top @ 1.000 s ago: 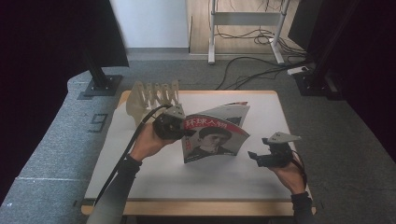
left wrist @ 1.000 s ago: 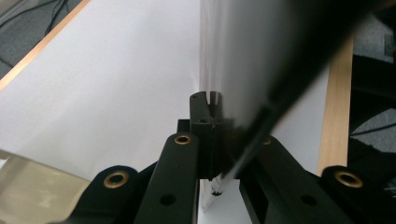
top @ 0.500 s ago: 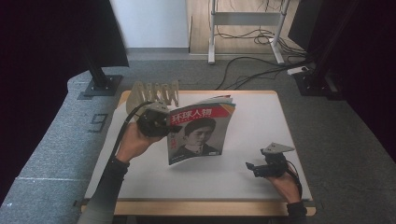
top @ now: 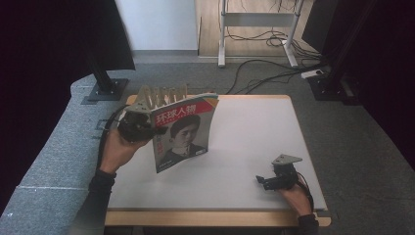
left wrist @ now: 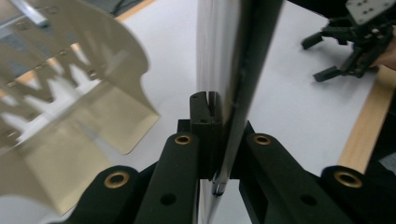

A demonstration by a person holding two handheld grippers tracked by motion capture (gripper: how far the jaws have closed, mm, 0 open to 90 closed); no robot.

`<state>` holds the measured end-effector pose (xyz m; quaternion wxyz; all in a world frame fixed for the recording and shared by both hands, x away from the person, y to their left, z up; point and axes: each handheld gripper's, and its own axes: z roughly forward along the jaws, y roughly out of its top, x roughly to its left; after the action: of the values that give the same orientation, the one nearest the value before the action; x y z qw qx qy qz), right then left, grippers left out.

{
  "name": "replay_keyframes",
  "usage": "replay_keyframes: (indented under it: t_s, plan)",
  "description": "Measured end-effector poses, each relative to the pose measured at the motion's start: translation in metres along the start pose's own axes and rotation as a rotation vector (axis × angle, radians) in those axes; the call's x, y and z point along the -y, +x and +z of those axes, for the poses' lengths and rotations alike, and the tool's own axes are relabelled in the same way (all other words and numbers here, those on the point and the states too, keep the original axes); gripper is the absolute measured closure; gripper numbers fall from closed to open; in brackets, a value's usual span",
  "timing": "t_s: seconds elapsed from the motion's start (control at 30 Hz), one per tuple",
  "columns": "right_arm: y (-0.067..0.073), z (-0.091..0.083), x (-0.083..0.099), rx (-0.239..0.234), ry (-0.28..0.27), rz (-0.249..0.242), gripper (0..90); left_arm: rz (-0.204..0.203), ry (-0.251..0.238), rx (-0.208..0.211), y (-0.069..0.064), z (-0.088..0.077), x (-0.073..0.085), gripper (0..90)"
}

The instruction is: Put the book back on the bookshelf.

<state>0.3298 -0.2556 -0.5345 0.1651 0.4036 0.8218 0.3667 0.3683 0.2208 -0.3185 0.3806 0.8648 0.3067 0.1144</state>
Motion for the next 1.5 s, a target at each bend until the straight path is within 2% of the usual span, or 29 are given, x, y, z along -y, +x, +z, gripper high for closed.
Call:
replay_keyframes:
  t_s: [0.23,0.67,0.83,1.07,1.5]
  plan:
    - [0.001,0.001,0.000,0.006,0.008,-0.006,4.9,-0.069,-0.026,-0.061,0.016,-0.026,0.014,87.1]
    - [0.001,0.001,0.000,0.008,0.008,-0.010,4.2,-0.192,-0.033,-0.181,0.040,-0.075,0.043,87.1]
    - [0.002,0.002,0.000,0.009,0.010,-0.011,3.9,-0.237,-0.036,-0.232,0.050,-0.087,0.053,87.1]
    - [0.002,0.002,0.000,0.008,0.009,-0.008,3.9,-0.270,-0.031,-0.292,0.062,-0.083,0.054,87.1]
    - [0.002,0.002,0.000,0.006,0.010,-0.010,3.6,-0.321,-0.085,-0.332,0.084,-0.052,0.038,87.1]
